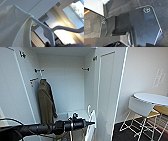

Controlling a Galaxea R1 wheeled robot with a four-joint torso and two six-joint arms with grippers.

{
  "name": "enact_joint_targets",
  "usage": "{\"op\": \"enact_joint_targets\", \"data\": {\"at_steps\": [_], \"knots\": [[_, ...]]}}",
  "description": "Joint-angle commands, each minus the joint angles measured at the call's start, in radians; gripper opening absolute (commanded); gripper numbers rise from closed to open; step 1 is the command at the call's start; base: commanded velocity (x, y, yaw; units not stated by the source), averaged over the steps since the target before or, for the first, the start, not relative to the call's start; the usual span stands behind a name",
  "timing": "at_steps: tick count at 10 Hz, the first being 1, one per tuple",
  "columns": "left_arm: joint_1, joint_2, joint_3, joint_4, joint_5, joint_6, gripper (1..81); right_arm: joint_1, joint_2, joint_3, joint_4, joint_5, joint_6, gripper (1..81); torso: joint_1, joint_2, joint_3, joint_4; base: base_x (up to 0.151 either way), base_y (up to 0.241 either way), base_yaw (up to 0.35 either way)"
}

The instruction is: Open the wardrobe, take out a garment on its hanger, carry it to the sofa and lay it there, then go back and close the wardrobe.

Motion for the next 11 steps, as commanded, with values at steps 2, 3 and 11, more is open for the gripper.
{"op": "enact_joint_targets", "data": {"at_steps": [2,3,11], "knots": [[-0.160,-0.001,0.031,0.025,-0.042,0.013,1.0,0.036,0.005,0.001,0.003,-0.037,-0.010,81.1,0.000,0.000,0.000,0.000,0.000,0.000,-0.338],[-0.160,0.000,0.031,0.025,-0.046,0.013,1.0,0.034,0.006,0.001,0.003,-0.040,-0.010,81.1,0.000,0.000,0.000,0.000,0.000,0.000,-0.338],[-0.160,-0.012,0.062,0.026,-0.048,0.013,1.0,0.027,0.008,0.001,0.005,-0.042,-0.010,81.1,0.000,0.000,0.000,0.000,0.000,0.000,-0.338]]}}
